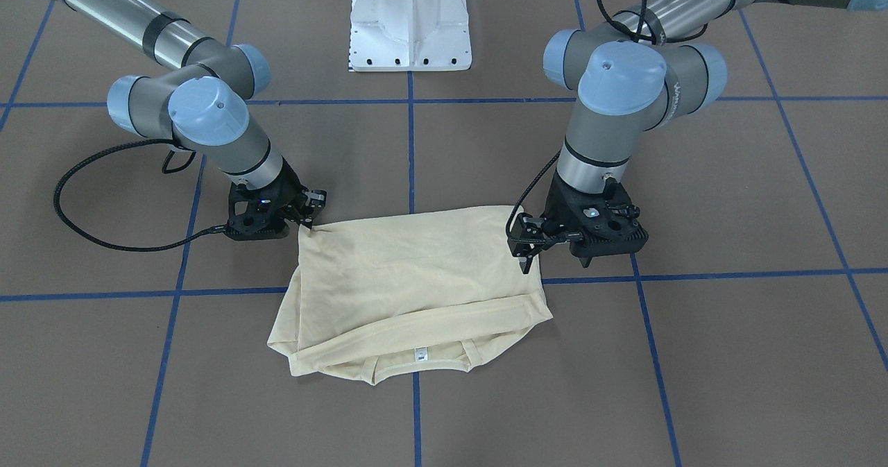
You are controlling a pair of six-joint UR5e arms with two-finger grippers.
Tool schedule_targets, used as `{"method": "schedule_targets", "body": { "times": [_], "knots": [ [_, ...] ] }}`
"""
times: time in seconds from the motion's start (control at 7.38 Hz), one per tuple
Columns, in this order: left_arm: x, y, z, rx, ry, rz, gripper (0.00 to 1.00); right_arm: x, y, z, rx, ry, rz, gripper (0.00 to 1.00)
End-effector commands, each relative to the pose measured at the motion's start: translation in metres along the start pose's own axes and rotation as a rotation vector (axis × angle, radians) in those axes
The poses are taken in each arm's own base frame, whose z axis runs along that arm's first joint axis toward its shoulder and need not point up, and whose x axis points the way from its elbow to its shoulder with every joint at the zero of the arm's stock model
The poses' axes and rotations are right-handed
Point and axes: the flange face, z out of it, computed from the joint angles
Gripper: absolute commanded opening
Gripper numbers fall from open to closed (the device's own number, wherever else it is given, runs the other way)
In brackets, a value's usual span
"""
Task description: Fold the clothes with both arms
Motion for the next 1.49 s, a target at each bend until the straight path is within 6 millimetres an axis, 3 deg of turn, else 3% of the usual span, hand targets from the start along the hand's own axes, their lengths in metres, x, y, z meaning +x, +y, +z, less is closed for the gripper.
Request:
{"method": "schedule_targets", "body": {
  "times": [0.0, 0.54, 0.68, 0.95, 1.08, 1.22, 1.36],
  "knots": [
    [0.000, 0.000, -0.001, 0.002, 0.001, 0.001, 0.99, -0.004, 0.057, -0.021, -0.079, -0.065, 0.022, 0.00],
    [-0.010, 0.007, -0.011, 0.008, 0.013, 0.004, 0.99, 0.061, 0.197, -0.038, -0.312, -0.044, 0.016, 0.00],
    [-0.009, 0.008, -0.012, 0.008, 0.016, 0.004, 0.99, 0.063, 0.235, -0.044, -0.398, -0.038, 0.031, 0.00],
    [-0.007, 0.009, -0.013, 0.008, 0.019, 0.006, 0.99, 0.026, 0.301, -0.040, -0.542, -0.023, 0.141, 0.00],
    [-0.009, 0.009, -0.013, 0.009, 0.017, 0.006, 0.99, 0.021, 0.307, -0.038, -0.553, -0.024, 0.137, 0.00],
    [-0.008, 0.009, -0.012, 0.008, 0.017, 0.009, 0.99, 0.021, 0.304, -0.039, -0.542, -0.026, 0.142, 0.99],
    [-0.007, 0.011, -0.012, 0.004, 0.018, 0.009, 0.99, 0.020, 0.288, -0.043, -0.513, -0.039, 0.156, 1.00]
  ]
}}
